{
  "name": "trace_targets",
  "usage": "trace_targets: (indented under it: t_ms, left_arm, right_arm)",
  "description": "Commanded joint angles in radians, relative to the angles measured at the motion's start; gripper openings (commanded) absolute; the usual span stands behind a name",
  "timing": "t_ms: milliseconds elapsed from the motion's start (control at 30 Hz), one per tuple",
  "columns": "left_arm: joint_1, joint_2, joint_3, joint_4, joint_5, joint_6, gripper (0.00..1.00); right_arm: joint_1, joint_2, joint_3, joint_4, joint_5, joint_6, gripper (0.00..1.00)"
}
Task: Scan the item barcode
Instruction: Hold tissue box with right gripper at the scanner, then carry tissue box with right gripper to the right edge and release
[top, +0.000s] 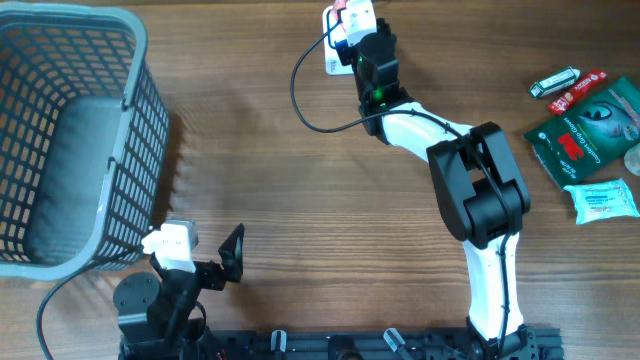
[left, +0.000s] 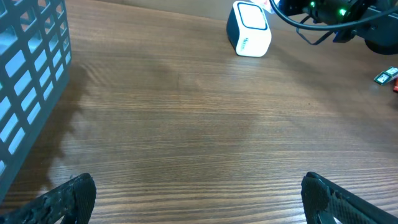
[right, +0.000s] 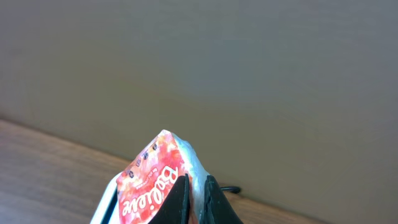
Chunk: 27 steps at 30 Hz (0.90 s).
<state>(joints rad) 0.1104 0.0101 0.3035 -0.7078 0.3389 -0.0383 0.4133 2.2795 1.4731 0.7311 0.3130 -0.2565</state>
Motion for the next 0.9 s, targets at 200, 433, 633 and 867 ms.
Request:
trace_targets:
  t_ms: [200,433,633,867]
  left_arm:
    - [0.005,-0.003,-0.004,0.003,0.009,0.016,1.00]
    - [0.005,-0.003,-0.004,0.003,0.009,0.016,1.00]
    - [0.005,-0.003,-0.004,0.003,0.009,0.016,1.00]
    - [0.005,-0.003,-0.004,0.003,0.009,0.016,1.00]
  right_arm:
    - [-0.025,-0.207,0.006,-0.164,0.526,-0.125,0.04]
    - [-0.208,-0.299,0.006,-0.320,1.005,-0.215,0.04]
    - [-0.505,-0.278,0.006,-0.642,0.837,0.088,0.04]
    - [-0.760,-0.204,0.006,-0.925,0.304,0.430,0.05]
